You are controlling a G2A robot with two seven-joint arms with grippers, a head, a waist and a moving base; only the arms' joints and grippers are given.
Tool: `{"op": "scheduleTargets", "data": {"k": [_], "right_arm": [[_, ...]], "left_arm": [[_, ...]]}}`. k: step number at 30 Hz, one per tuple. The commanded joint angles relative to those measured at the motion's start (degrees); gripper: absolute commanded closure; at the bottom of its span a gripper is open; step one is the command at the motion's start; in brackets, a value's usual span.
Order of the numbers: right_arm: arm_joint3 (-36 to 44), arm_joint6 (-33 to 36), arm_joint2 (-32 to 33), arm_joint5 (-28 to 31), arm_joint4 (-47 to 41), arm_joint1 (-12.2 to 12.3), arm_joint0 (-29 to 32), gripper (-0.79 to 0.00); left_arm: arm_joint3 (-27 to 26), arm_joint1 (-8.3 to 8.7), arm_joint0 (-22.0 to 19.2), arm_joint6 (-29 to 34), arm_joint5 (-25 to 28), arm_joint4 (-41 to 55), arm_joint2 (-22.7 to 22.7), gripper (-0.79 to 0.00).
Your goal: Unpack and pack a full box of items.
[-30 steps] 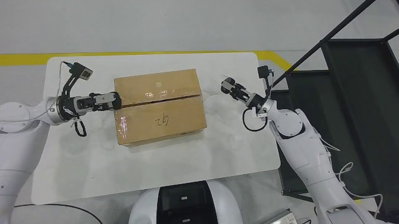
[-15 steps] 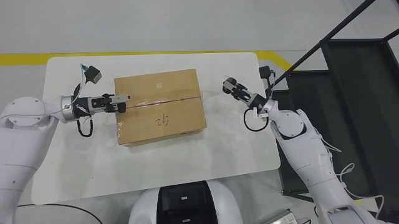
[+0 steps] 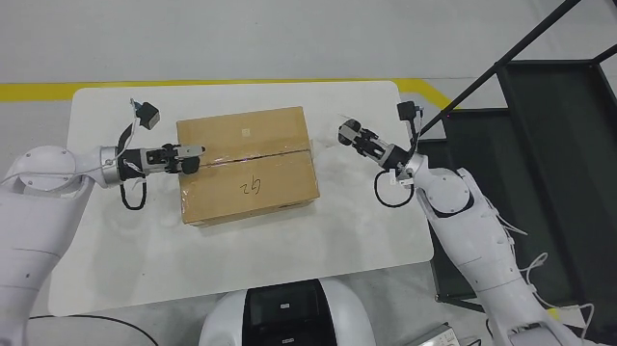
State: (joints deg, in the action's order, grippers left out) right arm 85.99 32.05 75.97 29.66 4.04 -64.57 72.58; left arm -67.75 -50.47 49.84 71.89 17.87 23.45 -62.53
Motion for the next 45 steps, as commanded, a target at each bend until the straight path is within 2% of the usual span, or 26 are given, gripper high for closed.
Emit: {"op": "scheduleTargets", "data": {"k": [1, 7, 16, 30, 37, 45], "right_arm": [[0.5, 1.0, -1.4, -0.4, -0.1, -0.2, -0.9, 0.0], [-0.3, 3.9, -8.2, -1.9, 0.9, -1.3, -5.9, 0.0], [-7.0, 4.0, -17.3, -4.2, 2.0, -3.6, -13.1, 0.0], [-8.7, 0.4, -22.0, -9.2, 9.0, -5.3, -16.6, 0.0], [-9.6, -2.2, -23.9, -9.4, 11.0, -6.2, -17.8, 0.0], [-9.0, -4.8, -23.2, -8.7, 12.3, -6.4, -17.5, 0.0]], "left_arm": [[0.2, -0.16, -0.3, -0.2, -0.3, -0.2, 0.3, -0.785], [1.0, -0.66, -1.2, -0.2, -0.4, -0.1, 1.2, -0.785], [2.4, -1.06, -1.8, 0.3, -0.1, 0.2, 1.4, -0.785], [4.3, -1.72, -2.6, 1.6, 0.8, 1.1, 1.9, -0.785], [5.2, -1.83, -2.7, 2.3, 1.2, 1.5, 1.6, -0.785], [5.7, -2.04, -2.9, 2.9, 1.3, 1.5, 1.6, -0.785]]}}
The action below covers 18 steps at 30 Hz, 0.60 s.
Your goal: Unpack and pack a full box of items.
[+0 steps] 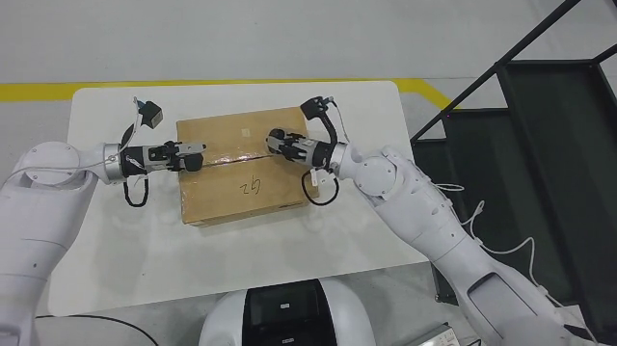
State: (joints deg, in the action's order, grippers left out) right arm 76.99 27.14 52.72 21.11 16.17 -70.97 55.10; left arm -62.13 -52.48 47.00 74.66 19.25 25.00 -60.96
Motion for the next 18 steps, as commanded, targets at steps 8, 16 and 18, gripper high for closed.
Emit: {"op": "scheduleTargets", "data": {"k": [8, 16, 18], "right_arm": [[-1.1, 0.9, -2.0, -1.7, 1.1, -0.9, -0.9, 0.0], [-3.3, 0.4, -4.1, -2.4, 2.4, -2.0, -2.6, 0.0], [-3.9, 0.3, -4.6, -2.5, 2.7, -2.3, -2.9, 0.0]], "left_arm": [[0.6, -0.23, -0.3, 0.6, 0.3, 0.2, 0.0, -0.785], [0.7, -0.24, -0.2, 1.0, 0.4, 0.1, -0.5, -0.785], [0.7, -0.24, -0.2, 0.9, 0.3, 0.0, -0.6, -0.785]]}}
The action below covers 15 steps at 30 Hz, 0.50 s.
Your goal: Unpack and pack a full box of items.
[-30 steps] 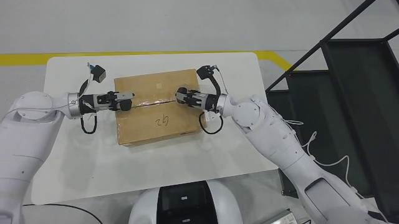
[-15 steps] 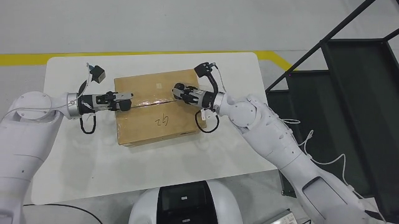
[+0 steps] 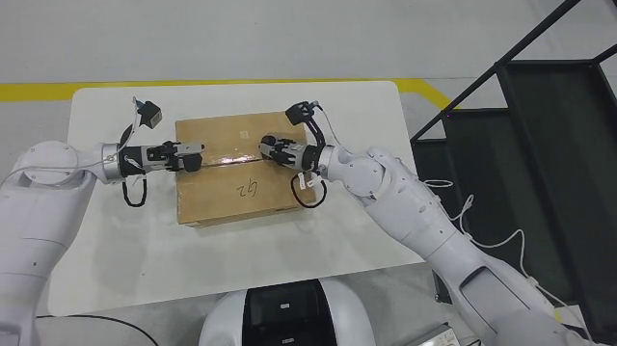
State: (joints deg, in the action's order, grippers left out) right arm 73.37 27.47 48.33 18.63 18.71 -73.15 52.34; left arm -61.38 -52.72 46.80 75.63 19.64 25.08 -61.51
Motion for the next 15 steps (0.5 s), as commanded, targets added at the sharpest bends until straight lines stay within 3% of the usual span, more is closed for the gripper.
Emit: {"op": "scheduleTargets", "data": {"k": [1, 9, 10, 11, 12, 15], "right_arm": [[-0.5, 0.0, -0.3, 0.0, 0.2, -0.2, -0.2, 0.0], [-1.5, 0.5, -0.5, 0.6, 0.0, -0.7, -0.3, 0.0], [-1.5, 0.9, -0.5, 0.7, -0.2, -0.7, -0.3, -0.105], [-1.5, 1.1, -0.4, 0.7, -0.3, -0.7, -0.3, -0.711], [-1.4, 1.4, -0.3, 0.8, -0.5, -0.8, -0.3, -0.785], [-1.0, 2.0, -0.1, 0.8, -0.7, -0.8, -0.1, -0.785]], "left_arm": [[-0.1, -0.01, 0.0, -0.1, -0.1, -0.1, -0.1, -0.785], [-0.4, -0.12, 0.0, -0.2, -0.3, -0.1, -0.3, -0.785], [-0.5, -0.13, 0.1, -0.4, 0.0, 0.1, -0.4, -0.785], [-0.5, -0.14, 0.2, -0.6, 0.4, 0.6, -0.7, -0.785], [-0.5, -0.12, 0.3, -0.7, 0.7, 1.3, -1.0, -0.785], [-0.3, 0.03, 1.0, -1.1, 2.2, 4.0, -2.6, -0.785]]}}
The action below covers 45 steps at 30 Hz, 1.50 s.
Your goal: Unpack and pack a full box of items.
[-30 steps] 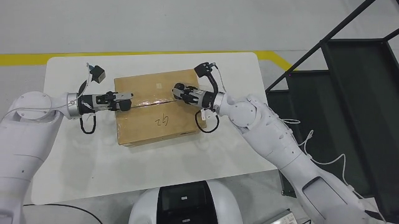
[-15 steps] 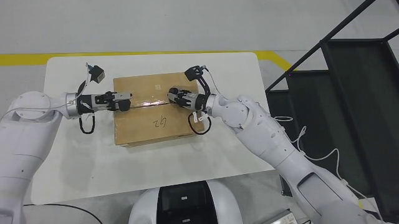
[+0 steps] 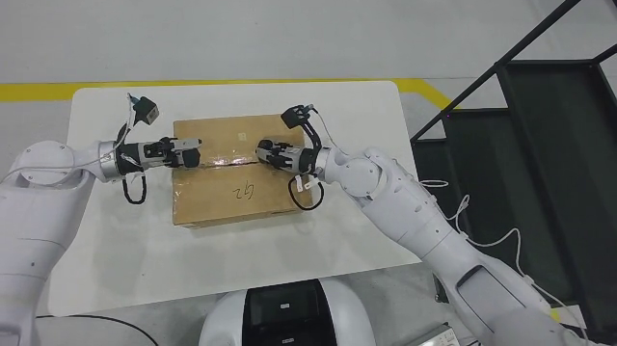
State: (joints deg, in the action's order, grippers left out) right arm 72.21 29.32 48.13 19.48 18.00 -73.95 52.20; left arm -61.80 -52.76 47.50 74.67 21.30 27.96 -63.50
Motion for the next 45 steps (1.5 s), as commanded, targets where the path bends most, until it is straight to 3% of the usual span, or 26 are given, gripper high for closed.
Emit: {"op": "scheduleTargets", "data": {"k": [1, 11, 22, 30, 45], "right_arm": [[0.4, 0.3, 0.1, 0.0, 0.1, 0.0, 0.2, -0.785], [3.1, 3.3, 0.7, 1.0, -0.8, 0.0, 0.9, -0.785], [0.1, 8.4, -4.3, 1.9, -7.1, -2.6, -4.1, -0.785], [-2.9, 9.3, -7.6, 3.2, -11.6, -5.0, -8.1, -0.785], [-9.4, 12.4, -8.1, 4.7, -18.5, -7.1, -10.5, -0.785]], "left_arm": [[0.2, 0.15, 0.6, -0.3, 1.2, 2.3, -1.4, -0.785], [3.8, 1.3, 5.3, -2.6, 5.9, 16.4, -11.1, -0.785], [7.3, 2.15, 10.9, -10.0, 7.2, 21.2, -18.7, -0.785], [5.2, 2.25, 13.3, -12.9, 6.2, 19.7, -20.5, -0.785], [3.6, 1.62, 13.1, -12.6, 4.7, 17.8, -20.3, -0.785]]}}
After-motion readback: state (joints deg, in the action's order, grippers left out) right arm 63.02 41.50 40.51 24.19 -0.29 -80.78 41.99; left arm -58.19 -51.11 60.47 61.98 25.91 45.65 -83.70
